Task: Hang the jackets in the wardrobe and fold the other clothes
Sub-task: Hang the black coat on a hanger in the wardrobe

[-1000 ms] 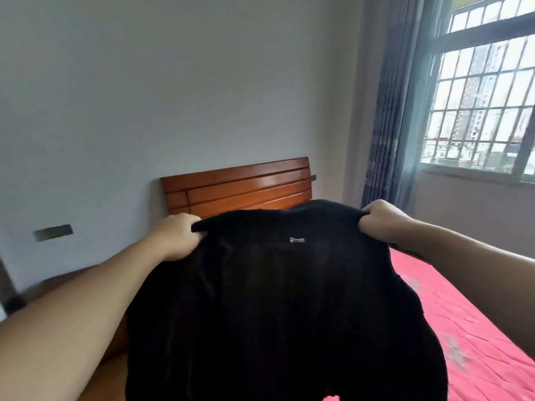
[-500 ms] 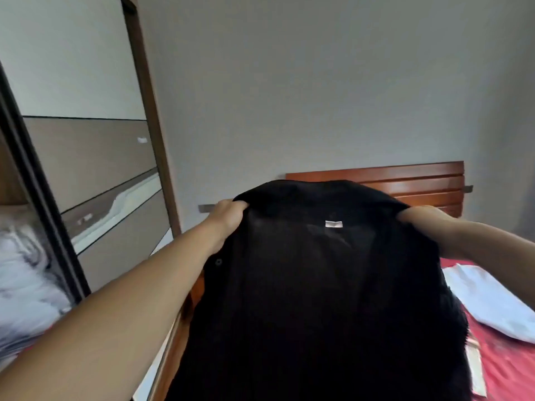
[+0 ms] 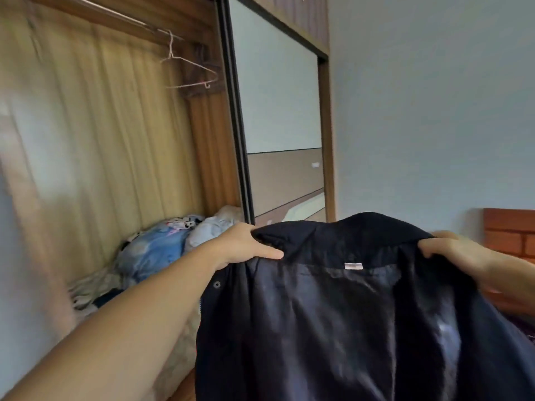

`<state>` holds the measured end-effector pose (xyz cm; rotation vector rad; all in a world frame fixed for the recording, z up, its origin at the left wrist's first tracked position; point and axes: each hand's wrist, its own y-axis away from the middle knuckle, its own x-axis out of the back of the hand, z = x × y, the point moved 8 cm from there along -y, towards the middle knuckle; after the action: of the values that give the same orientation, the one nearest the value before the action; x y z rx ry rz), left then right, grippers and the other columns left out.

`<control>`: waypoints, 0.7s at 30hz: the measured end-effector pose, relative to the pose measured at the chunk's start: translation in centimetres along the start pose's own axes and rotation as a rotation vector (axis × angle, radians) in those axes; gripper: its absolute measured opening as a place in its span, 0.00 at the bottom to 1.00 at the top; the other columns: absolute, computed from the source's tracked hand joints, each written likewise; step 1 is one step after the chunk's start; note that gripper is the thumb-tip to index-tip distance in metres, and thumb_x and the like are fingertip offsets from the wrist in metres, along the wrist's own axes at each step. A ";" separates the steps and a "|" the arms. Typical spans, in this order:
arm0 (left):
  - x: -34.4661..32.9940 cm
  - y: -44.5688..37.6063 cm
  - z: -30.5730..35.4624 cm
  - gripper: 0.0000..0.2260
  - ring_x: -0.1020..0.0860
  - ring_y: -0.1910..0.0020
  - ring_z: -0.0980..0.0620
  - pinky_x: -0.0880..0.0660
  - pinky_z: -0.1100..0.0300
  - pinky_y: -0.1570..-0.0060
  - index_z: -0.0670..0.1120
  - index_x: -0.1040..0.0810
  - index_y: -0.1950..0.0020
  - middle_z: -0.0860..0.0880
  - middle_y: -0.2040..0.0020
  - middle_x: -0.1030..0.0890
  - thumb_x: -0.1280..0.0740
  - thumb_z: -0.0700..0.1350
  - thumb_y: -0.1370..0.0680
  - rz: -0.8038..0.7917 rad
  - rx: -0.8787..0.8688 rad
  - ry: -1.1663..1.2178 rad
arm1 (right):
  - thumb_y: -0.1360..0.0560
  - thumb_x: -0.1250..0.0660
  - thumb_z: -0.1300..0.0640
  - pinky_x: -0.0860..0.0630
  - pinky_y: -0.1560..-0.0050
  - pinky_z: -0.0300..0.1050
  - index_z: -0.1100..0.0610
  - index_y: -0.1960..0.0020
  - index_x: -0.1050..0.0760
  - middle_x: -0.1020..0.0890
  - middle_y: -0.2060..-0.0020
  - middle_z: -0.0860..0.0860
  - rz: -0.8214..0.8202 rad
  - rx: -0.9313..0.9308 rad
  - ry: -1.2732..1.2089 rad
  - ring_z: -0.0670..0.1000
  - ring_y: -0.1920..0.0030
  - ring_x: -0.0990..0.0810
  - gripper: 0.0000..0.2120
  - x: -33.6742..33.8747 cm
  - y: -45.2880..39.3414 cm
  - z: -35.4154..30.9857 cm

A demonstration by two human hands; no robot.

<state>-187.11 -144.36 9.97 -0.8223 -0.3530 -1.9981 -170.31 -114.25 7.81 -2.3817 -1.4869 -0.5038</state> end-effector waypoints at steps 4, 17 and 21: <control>6.2 1.2 -2.8 0.15 0.19 0.52 0.56 0.24 0.62 0.51 0.55 0.16 0.49 0.56 0.53 0.15 0.21 0.55 0.34 0.300 0.069 0.016 | 0.40 0.25 0.57 0.21 0.50 0.54 0.63 0.55 0.19 0.15 0.59 0.62 -0.242 0.073 0.054 0.63 0.58 0.15 0.16 -5.3 -3.1 -4.2; 19.8 -4.7 -9.4 0.13 0.17 0.54 0.44 0.22 0.55 0.55 0.46 0.18 0.52 0.43 0.54 0.15 0.32 0.56 0.23 0.740 0.042 0.172 | 0.31 0.24 0.50 0.18 0.51 0.54 0.54 0.57 0.16 0.14 0.65 0.51 0.011 0.330 0.025 0.54 0.62 0.15 0.08 -16.7 -16.8 -16.9; 23.8 -7.7 -10.9 0.10 0.17 0.56 0.50 0.22 0.56 0.53 0.49 0.19 0.49 0.48 0.54 0.15 0.33 0.54 0.22 0.834 -0.011 0.239 | 0.28 0.26 0.52 0.20 0.59 0.47 0.56 0.56 0.18 0.15 0.64 0.52 0.050 0.379 -0.179 0.54 0.62 0.16 0.07 -19.8 -20.6 -20.6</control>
<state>-206.54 -161.49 18.55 -0.5864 0.1352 -1.2859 -199.84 -129.93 18.80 -2.1975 -1.4375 0.0083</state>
